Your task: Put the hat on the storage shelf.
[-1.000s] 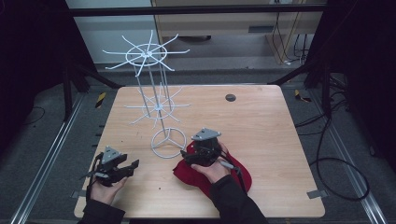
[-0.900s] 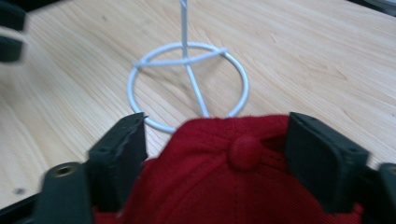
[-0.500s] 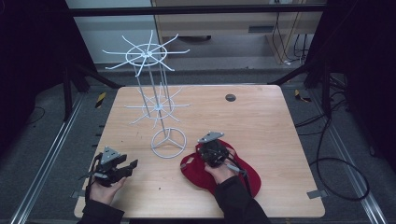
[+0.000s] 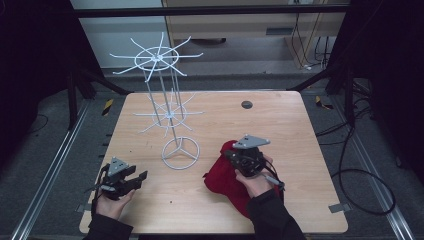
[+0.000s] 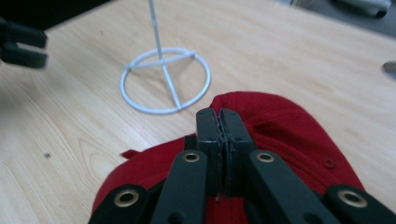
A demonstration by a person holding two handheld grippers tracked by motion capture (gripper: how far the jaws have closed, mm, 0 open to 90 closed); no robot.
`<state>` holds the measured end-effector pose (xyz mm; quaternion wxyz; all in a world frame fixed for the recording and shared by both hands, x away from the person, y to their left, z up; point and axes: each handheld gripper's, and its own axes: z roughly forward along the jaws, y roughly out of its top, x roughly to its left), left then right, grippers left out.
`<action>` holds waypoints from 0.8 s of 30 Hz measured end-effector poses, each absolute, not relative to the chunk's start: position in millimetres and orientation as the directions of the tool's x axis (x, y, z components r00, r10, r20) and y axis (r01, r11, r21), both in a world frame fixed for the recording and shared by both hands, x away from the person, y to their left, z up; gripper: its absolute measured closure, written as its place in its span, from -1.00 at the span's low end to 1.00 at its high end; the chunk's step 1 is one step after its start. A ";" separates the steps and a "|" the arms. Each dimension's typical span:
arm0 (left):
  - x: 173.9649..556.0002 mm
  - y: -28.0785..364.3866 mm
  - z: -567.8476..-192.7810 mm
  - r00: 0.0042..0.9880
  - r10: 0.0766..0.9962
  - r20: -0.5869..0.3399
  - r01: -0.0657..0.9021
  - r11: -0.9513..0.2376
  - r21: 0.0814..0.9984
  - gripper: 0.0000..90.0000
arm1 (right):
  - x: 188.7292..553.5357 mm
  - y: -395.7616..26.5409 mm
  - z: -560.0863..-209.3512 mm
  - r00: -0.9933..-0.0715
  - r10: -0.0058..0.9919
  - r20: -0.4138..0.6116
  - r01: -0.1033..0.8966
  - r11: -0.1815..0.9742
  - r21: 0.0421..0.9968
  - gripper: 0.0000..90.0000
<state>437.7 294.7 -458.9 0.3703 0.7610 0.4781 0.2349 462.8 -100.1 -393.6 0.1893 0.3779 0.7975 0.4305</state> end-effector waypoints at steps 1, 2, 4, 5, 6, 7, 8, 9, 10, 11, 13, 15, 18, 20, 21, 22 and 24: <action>437.7 294.6 -458.8 0.433 0.901 0.004 0.553 -0.269 0.789 0.08 | 461.1 -104.7 -389.2 -0.641 0.767 0.024 0.430 0.333 0.839 0.96; 437.7 294.6 -458.8 0.433 0.901 0.004 0.553 -0.269 0.789 0.08 | 461.1 -104.7 -389.2 -0.641 0.767 0.024 0.430 0.333 0.839 0.96; 437.6 294.1 -458.7 0.433 0.901 0.004 0.552 -0.268 0.790 0.08 | 455.5 -118.3 -376.6 -0.635 0.771 0.036 0.403 0.291 0.868 0.97; 437.6 294.1 -458.7 0.434 0.901 0.003 0.552 -0.269 0.790 0.08 | 453.4 -123.3 -372.4 -0.636 0.771 0.040 0.391 0.277 0.878 0.97; 437.5 294.0 -458.6 0.434 0.901 0.003 0.551 -0.268 0.790 0.08 | 451.0 -128.2 -368.0 -0.632 0.773 0.043 0.380 0.262 0.887 0.97; 437.6 294.0 -458.6 0.433 0.901 0.003 0.551 -0.267 0.791 0.09 | 448.6 -133.0 -363.6 -0.630 0.775 0.047 0.368 0.245 0.897 0.97; 437.6 293.9 -458.6 0.432 0.902 0.002 0.551 -0.265 0.791 0.09 | 447.0 -136.5 -360.2 -0.629 0.776 0.048 0.360 0.235 0.903 0.97; 437.7 294.0 -458.6 0.433 0.901 0.005 0.551 -0.269 0.790 0.09 | 444.4 -142.0 -354.4 -0.622 0.781 0.048 0.345 0.218 0.913 0.97; 437.7 293.9 -458.6 0.433 0.902 0.004 0.552 -0.268 0.790 0.09 | 442.8 -146.4 -349.8 -0.620 0.783 0.047 0.330 0.206 0.921 0.97; 437.7 293.7 -458.6 0.433 0.901 0.002 0.552 -0.267 0.790 0.09 | 441.6 -150.6 -345.1 -0.617 0.786 0.046 0.318 0.195 0.928 0.97; 437.7 293.4 -458.6 0.433 0.902 0.003 0.551 -0.267 0.791 0.09 | 440.4 -159.0 -335.4 -0.612 0.789 0.059 0.296 0.160 0.942 0.97; 437.9 293.3 -458.4 0.432 0.902 0.003 0.549 -0.266 0.792 0.09 | 440.0 -164.7 -327.6 -0.609 0.790 0.064 0.271 0.131 0.953 0.97; 437.8 293.0 -458.3 0.430 0.903 0.003 0.546 -0.263 0.796 0.09 | 439.4 -167.7 -321.3 -0.606 0.792 0.071 0.252 0.106 0.962 0.97; 437.4 292.9 -458.0 0.430 0.903 0.004 0.543 -0.263 0.798 0.09 | 439.8 -169.4 -311.9 -0.607 0.791 0.072 0.214 0.075 0.974 0.97; 437.5 293.0 -458.1 0.430 0.903 0.004 0.543 -0.262 0.798 0.09 | 440.0 -169.4 -308.6 -0.607 0.792 0.067 0.201 0.072 0.977 0.97; 437.5 293.0 -458.1 0.430 0.903 0.004 0.543 -0.262 0.798 0.09 | 440.4 -169.3 -304.4 -0.607 0.792 0.066 0.190 0.064 0.980 0.97; 437.5 293.0 -458.2 0.430 0.903 0.004 0.543 -0.262 0.798 0.09 | 441.2 -168.9 -297.9 -0.604 0.795 0.059 0.173 0.058 0.983 0.97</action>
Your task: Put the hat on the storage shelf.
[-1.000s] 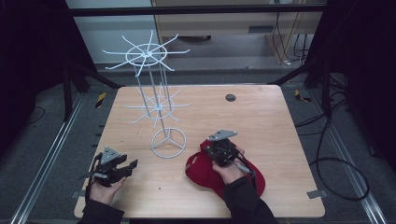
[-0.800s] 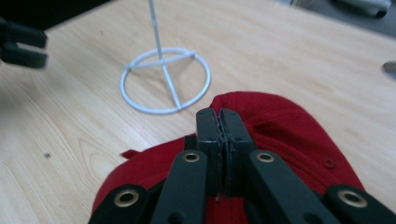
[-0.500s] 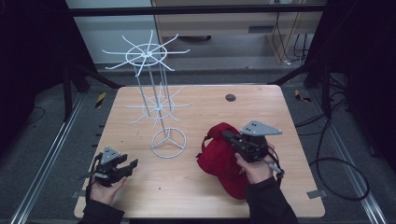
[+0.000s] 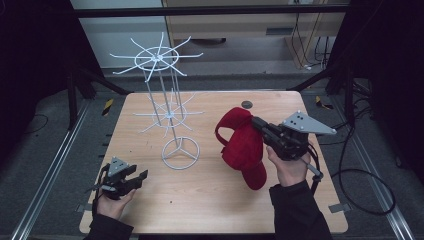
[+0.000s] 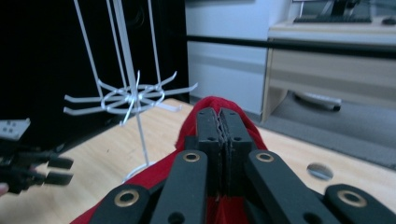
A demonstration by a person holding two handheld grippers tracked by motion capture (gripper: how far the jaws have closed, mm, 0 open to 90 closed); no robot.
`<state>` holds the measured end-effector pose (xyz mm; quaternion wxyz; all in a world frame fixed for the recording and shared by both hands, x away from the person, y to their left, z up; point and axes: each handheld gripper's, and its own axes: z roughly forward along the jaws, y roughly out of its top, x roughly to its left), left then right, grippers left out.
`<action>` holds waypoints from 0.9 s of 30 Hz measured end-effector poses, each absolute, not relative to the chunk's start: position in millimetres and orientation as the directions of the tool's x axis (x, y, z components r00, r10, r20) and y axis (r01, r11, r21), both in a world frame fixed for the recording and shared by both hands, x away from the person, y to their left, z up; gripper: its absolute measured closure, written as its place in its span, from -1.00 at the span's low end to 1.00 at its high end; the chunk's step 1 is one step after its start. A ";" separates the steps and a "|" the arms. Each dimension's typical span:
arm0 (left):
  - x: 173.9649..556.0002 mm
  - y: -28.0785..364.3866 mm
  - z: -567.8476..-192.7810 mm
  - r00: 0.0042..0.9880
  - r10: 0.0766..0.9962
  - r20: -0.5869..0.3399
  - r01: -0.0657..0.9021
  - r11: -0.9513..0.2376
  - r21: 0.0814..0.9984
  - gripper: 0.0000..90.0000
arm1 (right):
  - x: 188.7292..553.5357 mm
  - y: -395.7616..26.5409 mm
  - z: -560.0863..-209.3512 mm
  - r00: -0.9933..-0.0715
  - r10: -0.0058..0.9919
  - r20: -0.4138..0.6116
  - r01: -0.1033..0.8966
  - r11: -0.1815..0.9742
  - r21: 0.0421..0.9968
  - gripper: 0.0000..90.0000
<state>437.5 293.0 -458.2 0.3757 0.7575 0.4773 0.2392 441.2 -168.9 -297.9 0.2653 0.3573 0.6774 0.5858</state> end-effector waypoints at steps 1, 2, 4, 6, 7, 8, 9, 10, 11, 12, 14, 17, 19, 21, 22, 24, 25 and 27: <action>437.6 293.0 -458.2 0.430 0.903 0.003 0.543 -0.262 0.798 0.09 | 441.7 -169.1 -292.9 -0.601 0.797 0.056 0.162 0.054 0.985 0.97; 437.6 293.1 -458.3 0.430 0.903 0.003 0.543 -0.261 0.798 0.09 | 441.7 -169.1 -292.9 -0.601 0.797 0.056 0.162 0.054 0.985 0.97; 437.9 293.1 -458.5 0.430 0.903 0.002 0.544 -0.261 0.798 0.09 | 442.9 -169.9 -284.7 -0.594 0.802 0.053 0.143 0.040 0.989 0.97; 438.0 292.9 -458.7 0.430 0.903 0.002 0.545 -0.261 0.797 0.09 | 444.1 -171.5 -273.0 -0.587 0.808 0.053 0.121 0.023 0.992 0.97; 438.1 292.9 -458.8 0.430 0.903 0.001 0.545 -0.260 0.797 0.09 | 444.5 -171.7 -270.3 -0.587 0.808 0.046 0.112 0.024 0.993 0.97; 438.1 292.9 -458.8 0.430 0.903 0.001 0.545 -0.260 0.797 0.09 | 444.7 -171.5 -266.7 -0.585 0.810 0.044 0.105 0.022 0.994 0.97; 438.1 292.8 -458.8 0.430 0.903 0.002 0.544 -0.261 0.797 0.09 | 444.6 -171.0 -263.3 -0.583 0.811 0.045 0.100 0.016 0.995 0.97; 438.1 292.8 -458.8 0.430 0.903 0.002 0.544 -0.261 0.797 0.09 | 444.9 -170.5 -260.2 -0.582 0.813 0.040 0.091 0.016 0.996 0.97; 438.0 292.7 -458.8 0.430 0.903 0.001 0.543 -0.260 0.798 0.09 | 445.2 -169.7 -256.7 -0.580 0.814 0.037 0.080 0.012 0.997 0.97; 438.0 292.7 -458.8 0.430 0.903 0.001 0.543 -0.260 0.798 0.09 | 445.2 -169.7 -256.7 -0.580 0.814 0.037 0.080 0.012 0.997 0.97; 438.0 292.9 -458.9 0.431 0.903 -0.001 0.544 -0.258 0.798 0.09 | 445.6 -167.4 -249.9 -0.579 0.815 0.035 0.060 0.000 0.998 0.97; 438.3 293.1 -459.1 0.430 0.903 -0.002 0.545 -0.258 0.798 0.10 | 446.6 -164.5 -241.8 -0.583 0.812 0.034 0.042 -0.011 0.999 0.97; 438.3 293.2 -459.0 0.431 0.902 -0.003 0.545 -0.258 0.798 0.10 | 447.3 -162.7 -235.8 -0.584 0.811 0.030 0.034 -0.013 0.999 0.97; 438.1 293.2 -458.9 0.431 0.902 -0.003 0.544 -0.257 0.799 0.10 | 448.1 -160.8 -228.1 -0.586 0.810 0.026 0.019 -0.019 1.000 0.97; 438.1 293.2 -458.9 0.431 0.902 -0.003 0.544 -0.257 0.799 0.10 | 448.1 -160.8 -228.1 -0.586 0.810 0.026 0.019 -0.019 1.000 0.97; 438.2 293.2 -459.0 0.432 0.902 -0.001 0.545 -0.260 0.797 0.10 | 449.5 -158.0 -215.4 -0.586 0.810 0.022 -0.005 -0.032 0.999 0.97; 438.2 293.1 -459.1 0.432 0.902 -0.002 0.544 -0.258 0.798 0.10 | 450.0 -157.4 -211.0 -0.585 0.811 0.022 -0.013 -0.036 0.999 0.97; 438.2 293.2 -459.1 0.432 0.902 -0.002 0.544 -0.259 0.798 0.10 | 450.6 -156.9 -206.5 -0.583 0.812 0.022 -0.022 -0.042 0.999 0.97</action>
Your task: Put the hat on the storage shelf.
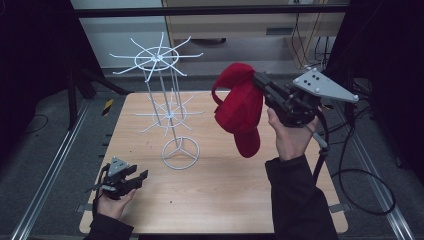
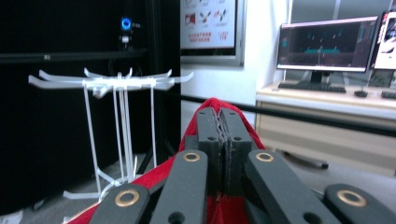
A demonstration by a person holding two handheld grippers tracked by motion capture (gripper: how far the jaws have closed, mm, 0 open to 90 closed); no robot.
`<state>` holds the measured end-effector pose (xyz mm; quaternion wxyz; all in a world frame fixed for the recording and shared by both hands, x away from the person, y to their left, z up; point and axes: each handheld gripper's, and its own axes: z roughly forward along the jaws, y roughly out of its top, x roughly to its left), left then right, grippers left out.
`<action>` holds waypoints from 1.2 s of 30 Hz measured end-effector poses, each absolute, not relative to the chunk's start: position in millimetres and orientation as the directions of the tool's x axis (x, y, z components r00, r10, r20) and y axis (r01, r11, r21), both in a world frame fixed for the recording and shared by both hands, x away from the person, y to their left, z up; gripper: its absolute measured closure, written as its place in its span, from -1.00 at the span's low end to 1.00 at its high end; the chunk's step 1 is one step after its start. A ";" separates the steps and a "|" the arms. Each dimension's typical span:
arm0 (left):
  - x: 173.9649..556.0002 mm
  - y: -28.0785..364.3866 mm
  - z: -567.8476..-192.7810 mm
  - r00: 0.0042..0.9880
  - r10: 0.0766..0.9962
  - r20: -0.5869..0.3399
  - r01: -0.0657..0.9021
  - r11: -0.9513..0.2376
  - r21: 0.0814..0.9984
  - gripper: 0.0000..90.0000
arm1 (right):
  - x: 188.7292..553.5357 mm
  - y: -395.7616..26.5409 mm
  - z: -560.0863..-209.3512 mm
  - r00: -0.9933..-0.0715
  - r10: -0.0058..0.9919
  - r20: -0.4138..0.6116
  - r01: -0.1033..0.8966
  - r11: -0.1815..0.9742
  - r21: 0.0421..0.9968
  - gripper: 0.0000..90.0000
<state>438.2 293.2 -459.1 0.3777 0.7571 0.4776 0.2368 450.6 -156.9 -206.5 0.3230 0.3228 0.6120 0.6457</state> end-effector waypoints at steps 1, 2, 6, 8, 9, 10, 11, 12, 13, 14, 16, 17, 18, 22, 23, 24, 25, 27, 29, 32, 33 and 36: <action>438.3 293.3 -459.1 0.432 0.902 -0.002 0.544 -0.259 0.798 0.10 | 452.2 -156.4 -196.1 -0.579 0.815 0.023 -0.041 -0.057 0.998 0.97; 438.3 293.5 -459.1 0.433 0.901 -0.001 0.545 -0.261 0.797 0.10 | 452.6 -156.0 -192.5 -0.577 0.817 0.022 -0.047 -0.060 0.997 0.97; 438.3 292.8 -459.3 0.433 0.901 -0.005 0.546 -0.258 0.797 0.10 | 455.7 -154.2 -174.2 -0.565 0.825 0.006 -0.075 -0.058 0.995 0.97; 438.2 292.6 -459.3 0.434 0.901 -0.006 0.546 -0.258 0.797 0.10 | 457.6 -152.9 -165.6 -0.557 0.831 0.000 -0.087 -0.059 0.994 0.97; 438.2 292.6 -459.3 0.434 0.901 -0.006 0.546 -0.258 0.797 0.10 | 458.6 -152.1 -161.7 -0.556 0.831 -0.002 -0.094 -0.060 0.994 0.97; 438.2 292.6 -459.3 0.434 0.901 -0.006 0.546 -0.258 0.797 0.10 | 459.9 -151.0 -158.1 -0.552 0.834 -0.004 -0.102 -0.063 0.993 0.97; 438.2 292.7 -459.3 0.435 0.901 -0.006 0.546 -0.258 0.797 0.10 | 460.9 -150.3 -155.4 -0.550 0.835 -0.004 -0.105 -0.064 0.992 0.97; 438.2 292.7 -459.4 0.434 0.901 -0.007 0.546 -0.257 0.797 0.10 | 463.0 -149.0 -151.3 -0.546 0.838 -0.005 -0.111 -0.066 0.992 0.97; 438.2 292.9 -459.3 0.435 0.900 -0.006 0.546 -0.258 0.797 0.10 | 464.3 -148.1 -149.0 -0.544 0.839 -0.004 -0.114 -0.069 0.991 0.97; 438.2 292.9 -459.3 0.435 0.901 -0.007 0.545 -0.257 0.798 0.10 | 466.5 -146.3 -145.3 -0.542 0.840 -0.002 -0.116 -0.072 0.991 0.97; 438.2 293.2 -459.1 0.437 0.900 -0.005 0.544 -0.260 0.798 0.10 | 469.6 -143.1 -139.7 -0.537 0.844 -0.006 -0.123 -0.071 0.990 0.97; 438.1 293.2 -459.2 0.437 0.900 -0.006 0.543 -0.259 0.799 0.11 | 470.8 -141.9 -137.6 -0.535 0.845 -0.007 -0.124 -0.070 0.990 0.97; 438.1 293.3 -459.2 0.437 0.900 -0.006 0.544 -0.259 0.798 0.11 | 472.6 -140.3 -133.9 -0.533 0.846 -0.006 -0.126 -0.072 0.989 0.97; 438.3 293.5 -459.3 0.438 0.899 -0.005 0.543 -0.260 0.798 0.11 | 476.1 -136.8 -123.7 -0.537 0.844 0.000 -0.141 -0.089 0.986 0.97; 438.3 293.5 -459.3 0.438 0.899 -0.005 0.543 -0.260 0.798 0.11 | 476.1 -136.8 -123.7 -0.537 0.844 0.000 -0.141 -0.089 0.986 0.97; 438.3 293.2 -459.5 0.435 0.900 -0.009 0.544 -0.255 0.799 0.11 | 476.7 -135.9 -122.2 -0.539 0.842 0.001 -0.143 -0.093 0.985 0.97; 438.2 293.2 -459.4 0.435 0.901 -0.009 0.545 -0.255 0.798 0.11 | 477.6 -132.8 -119.2 -0.541 0.841 0.003 -0.146 -0.098 0.984 0.97; 437.8 293.2 -459.1 0.435 0.900 -0.010 0.545 -0.254 0.799 0.11 | 478.3 -128.4 -116.7 -0.549 0.836 0.003 -0.148 -0.101 0.984 0.97; 437.5 293.3 -458.8 0.437 0.899 -0.008 0.541 -0.256 0.801 0.11 | 478.6 -123.9 -114.7 -0.556 0.831 0.001 -0.151 -0.102 0.983 0.97; 437.8 293.4 -459.1 0.438 0.899 -0.008 0.543 -0.257 0.800 0.11 | 478.6 -118.4 -112.5 -0.563 0.826 -0.004 -0.156 -0.102 0.983 0.97; 437.8 293.5 -459.1 0.439 0.899 -0.007 0.543 -0.259 0.799 0.11 | 478.4 -116.9 -111.6 -0.566 0.824 -0.003 -0.158 -0.105 0.982 0.97; 437.9 293.5 -459.1 0.438 0.899 -0.007 0.543 -0.259 0.799 0.11 | 478.5 -113.0 -109.0 -0.576 0.817 0.000 -0.162 -0.114 0.980 0.97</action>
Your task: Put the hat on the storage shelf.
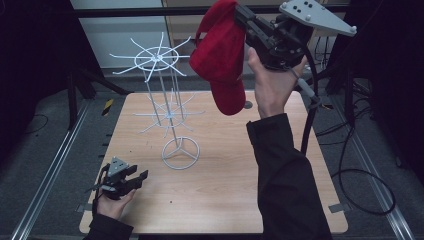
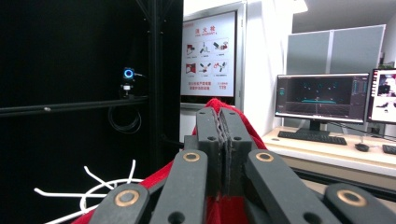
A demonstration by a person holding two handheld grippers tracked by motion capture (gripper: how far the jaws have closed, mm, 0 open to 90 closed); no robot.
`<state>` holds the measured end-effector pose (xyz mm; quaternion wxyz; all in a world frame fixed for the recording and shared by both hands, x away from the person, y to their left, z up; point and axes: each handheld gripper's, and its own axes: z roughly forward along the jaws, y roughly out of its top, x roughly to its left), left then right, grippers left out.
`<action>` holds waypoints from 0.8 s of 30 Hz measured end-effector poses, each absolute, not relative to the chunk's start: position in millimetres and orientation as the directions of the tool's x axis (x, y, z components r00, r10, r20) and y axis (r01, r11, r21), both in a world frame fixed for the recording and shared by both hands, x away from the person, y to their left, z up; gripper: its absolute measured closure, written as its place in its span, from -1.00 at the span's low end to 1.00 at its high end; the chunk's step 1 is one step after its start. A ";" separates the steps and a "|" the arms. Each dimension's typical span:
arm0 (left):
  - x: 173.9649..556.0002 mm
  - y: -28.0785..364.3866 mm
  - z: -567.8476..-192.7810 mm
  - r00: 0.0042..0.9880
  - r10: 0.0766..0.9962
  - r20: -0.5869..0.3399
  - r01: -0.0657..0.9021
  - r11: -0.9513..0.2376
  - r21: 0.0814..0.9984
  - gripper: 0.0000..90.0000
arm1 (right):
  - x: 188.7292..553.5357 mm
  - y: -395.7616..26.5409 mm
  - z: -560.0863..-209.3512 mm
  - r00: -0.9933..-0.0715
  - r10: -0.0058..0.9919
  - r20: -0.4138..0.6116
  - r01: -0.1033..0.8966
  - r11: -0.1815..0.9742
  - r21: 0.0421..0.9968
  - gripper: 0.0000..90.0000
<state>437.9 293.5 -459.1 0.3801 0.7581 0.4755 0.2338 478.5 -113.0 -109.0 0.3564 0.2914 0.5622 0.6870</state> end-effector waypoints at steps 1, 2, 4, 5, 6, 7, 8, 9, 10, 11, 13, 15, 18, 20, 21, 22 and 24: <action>438.0 293.5 -459.2 0.439 0.899 -0.007 0.543 -0.259 0.799 0.11 | 478.8 -111.6 -108.6 -0.578 0.816 -0.002 -0.161 -0.112 0.981 0.97; 438.0 293.4 -459.3 0.439 0.898 -0.008 0.543 -0.258 0.799 0.11 | 479.5 -109.7 -108.2 -0.582 0.813 -0.003 -0.158 -0.109 0.981 0.97; 437.9 293.5 -459.2 0.439 0.899 -0.008 0.543 -0.258 0.799 0.11 | 479.8 -107.1 -108.9 -0.584 0.812 -0.007 -0.155 -0.103 0.982 0.97; 437.8 293.5 -459.1 0.439 0.898 -0.008 0.543 -0.258 0.799 0.11 | 480.4 -105.5 -109.9 -0.584 0.812 -0.009 -0.152 -0.098 0.984 0.97; 437.7 293.4 -459.0 0.439 0.899 -0.008 0.542 -0.258 0.800 0.11 | 481.4 -104.1 -111.4 -0.583 0.813 -0.011 -0.148 -0.092 0.985 0.97; 437.6 293.5 -458.9 0.439 0.898 -0.008 0.542 -0.258 0.800 0.11 | 482.6 -103.3 -113.4 -0.583 0.812 -0.009 -0.142 -0.091 0.986 0.97; 437.5 293.4 -458.9 0.440 0.898 -0.007 0.542 -0.259 0.800 0.11 | 484.0 -103.0 -115.7 -0.584 0.812 -0.004 -0.135 -0.093 0.986 0.97; 437.6 293.5 -459.0 0.440 0.898 -0.005 0.541 -0.261 0.799 0.11 | 485.3 -103.0 -118.1 -0.585 0.811 -0.002 -0.131 -0.092 0.987 0.97; 437.6 293.4 -459.1 0.439 0.898 -0.007 0.543 -0.259 0.799 0.11 | 486.8 -103.3 -120.5 -0.585 0.811 0.002 -0.124 -0.092 0.988 0.97; 437.7 293.5 -459.1 0.439 0.899 -0.006 0.543 -0.260 0.799 0.11 | 488.5 -103.8 -122.8 -0.585 0.811 0.005 -0.118 -0.091 0.989 0.97; 437.7 293.4 -459.2 0.438 0.899 -0.009 0.544 -0.257 0.799 0.11 | 491.4 -105.6 -127.0 -0.581 0.814 0.012 -0.103 -0.088 0.991 0.97; 437.7 293.6 -459.2 0.439 0.898 -0.007 0.545 -0.260 0.797 0.11 | 493.4 -107.6 -131.1 -0.579 0.815 0.015 -0.092 -0.084 0.992 0.97; 438.0 293.2 -459.5 0.442 0.897 -0.003 0.542 -0.264 0.798 0.11 | 494.9 -110.7 -139.1 -0.570 0.822 0.010 -0.071 -0.062 0.996 0.96; 438.1 292.9 -459.5 0.442 0.897 -0.002 0.542 -0.265 0.798 0.11 | 496.5 -112.5 -144.2 -0.567 0.824 0.008 -0.054 -0.047 0.997 0.96; 438.1 292.8 -459.6 0.442 0.897 -0.002 0.542 -0.266 0.797 0.11 | 497.6 -113.7 -147.5 -0.564 0.825 0.008 -0.045 -0.041 0.998 0.96; 438.1 292.8 -459.6 0.442 0.897 -0.001 0.542 -0.266 0.797 0.11 | 499.2 -115.4 -151.8 -0.562 0.827 0.009 -0.034 -0.034 0.999 0.96; 438.1 292.9 -459.6 0.441 0.897 -0.002 0.542 -0.265 0.797 0.11 | 501.6 -118.0 -159.1 -0.560 0.828 0.014 -0.015 -0.028 1.000 0.96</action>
